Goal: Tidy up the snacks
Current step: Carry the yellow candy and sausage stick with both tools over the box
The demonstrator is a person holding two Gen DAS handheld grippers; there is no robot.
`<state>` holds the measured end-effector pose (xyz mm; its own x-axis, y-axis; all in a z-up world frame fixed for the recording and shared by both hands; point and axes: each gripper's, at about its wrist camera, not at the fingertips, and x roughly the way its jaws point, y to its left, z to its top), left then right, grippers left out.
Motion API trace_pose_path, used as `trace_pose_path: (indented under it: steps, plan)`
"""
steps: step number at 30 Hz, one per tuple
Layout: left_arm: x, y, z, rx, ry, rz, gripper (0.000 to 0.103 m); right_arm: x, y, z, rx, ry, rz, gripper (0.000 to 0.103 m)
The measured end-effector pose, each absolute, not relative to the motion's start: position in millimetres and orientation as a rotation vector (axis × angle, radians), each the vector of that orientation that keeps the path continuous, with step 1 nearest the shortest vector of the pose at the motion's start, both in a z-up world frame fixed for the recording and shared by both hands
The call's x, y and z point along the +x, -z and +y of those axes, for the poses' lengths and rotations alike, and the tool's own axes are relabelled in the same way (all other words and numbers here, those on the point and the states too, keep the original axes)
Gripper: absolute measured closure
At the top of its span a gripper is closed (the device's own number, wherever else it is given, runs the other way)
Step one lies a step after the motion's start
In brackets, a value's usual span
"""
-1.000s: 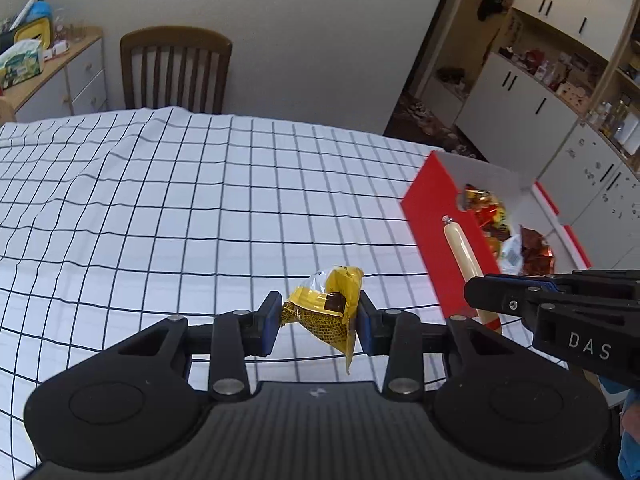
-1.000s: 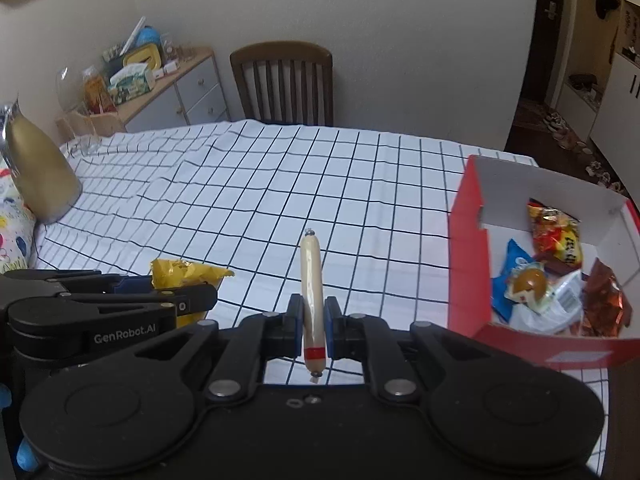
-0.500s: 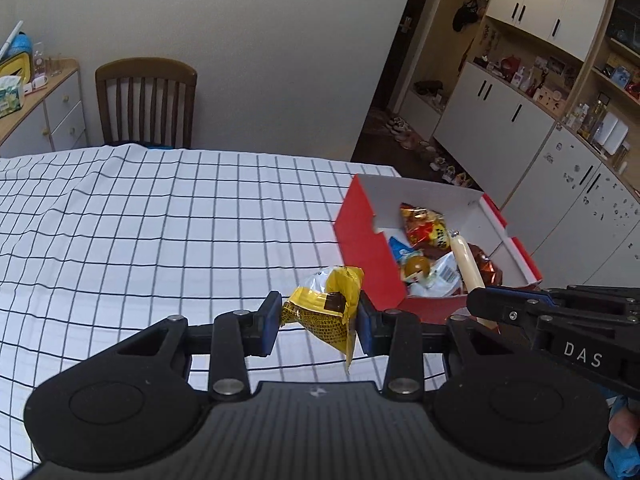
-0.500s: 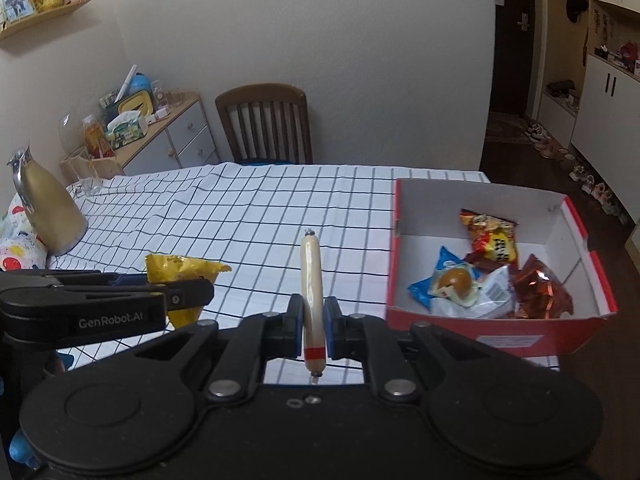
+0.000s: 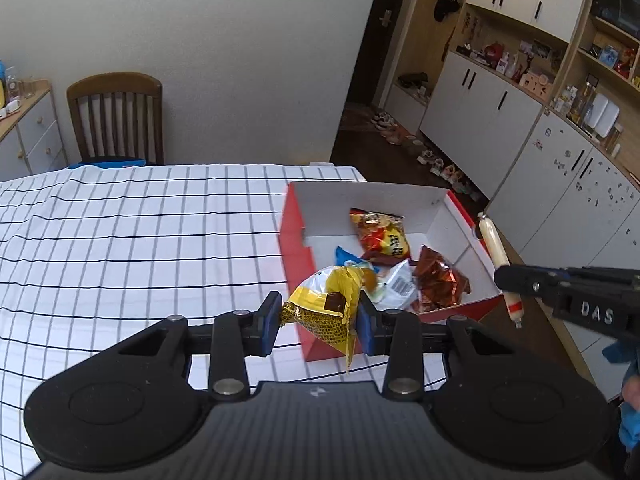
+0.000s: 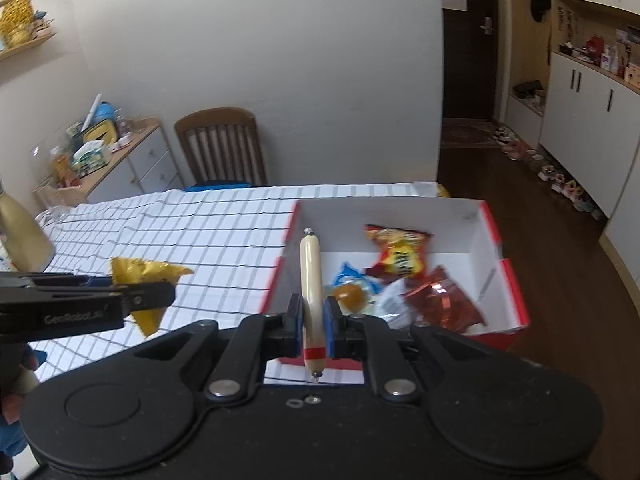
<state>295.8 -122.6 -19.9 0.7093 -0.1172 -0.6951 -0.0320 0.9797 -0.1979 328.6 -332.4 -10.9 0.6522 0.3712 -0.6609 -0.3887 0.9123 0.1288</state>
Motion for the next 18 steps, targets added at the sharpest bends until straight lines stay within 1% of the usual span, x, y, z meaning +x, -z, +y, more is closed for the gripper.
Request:
trace_pose_path:
  steps: [9,18]
  plan:
    - [322.3,19.8,-152.6,-0.185,0.043,0.800,0.066,371.6,16.5,-375.4,0.006,-0.395,0.758,0.094]
    - [354.4,24.6,-168.7,-0.171,0.021,0.825,0.066,415.1,38.8,-376.1,-0.021,-0.402,0.807,0.094]
